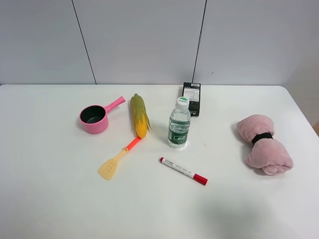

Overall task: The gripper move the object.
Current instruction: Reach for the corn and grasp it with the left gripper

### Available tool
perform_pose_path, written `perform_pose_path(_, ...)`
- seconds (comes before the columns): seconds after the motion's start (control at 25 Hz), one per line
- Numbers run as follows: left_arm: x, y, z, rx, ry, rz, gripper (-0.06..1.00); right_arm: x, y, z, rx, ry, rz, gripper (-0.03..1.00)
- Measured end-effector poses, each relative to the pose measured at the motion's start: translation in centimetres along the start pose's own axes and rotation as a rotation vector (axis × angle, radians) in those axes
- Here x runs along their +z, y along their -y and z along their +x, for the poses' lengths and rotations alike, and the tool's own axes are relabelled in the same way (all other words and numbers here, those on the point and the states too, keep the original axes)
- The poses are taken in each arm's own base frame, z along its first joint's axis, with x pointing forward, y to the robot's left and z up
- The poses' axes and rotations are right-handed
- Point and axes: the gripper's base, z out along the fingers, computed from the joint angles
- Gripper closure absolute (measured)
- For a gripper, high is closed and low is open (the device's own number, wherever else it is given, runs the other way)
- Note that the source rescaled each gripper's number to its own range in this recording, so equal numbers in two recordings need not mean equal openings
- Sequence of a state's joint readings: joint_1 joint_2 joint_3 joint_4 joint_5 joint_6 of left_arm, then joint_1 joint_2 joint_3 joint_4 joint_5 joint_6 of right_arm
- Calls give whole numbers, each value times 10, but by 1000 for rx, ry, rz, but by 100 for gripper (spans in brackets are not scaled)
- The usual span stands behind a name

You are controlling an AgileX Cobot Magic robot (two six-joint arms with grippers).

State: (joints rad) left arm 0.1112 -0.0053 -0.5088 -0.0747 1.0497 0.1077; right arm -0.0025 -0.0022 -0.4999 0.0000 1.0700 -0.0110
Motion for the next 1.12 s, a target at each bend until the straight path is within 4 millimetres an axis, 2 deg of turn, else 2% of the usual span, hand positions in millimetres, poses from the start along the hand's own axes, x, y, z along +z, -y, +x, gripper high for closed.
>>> perform_pose_path(0.04, 0, 0, 0, 0, 0, 0, 16, 0, 0, 0, 0, 0, 0, -3)
perform_pose_path(1.12, 0, 0, 0, 0, 0, 0, 16, 0, 0, 0, 0, 0, 0, -3)
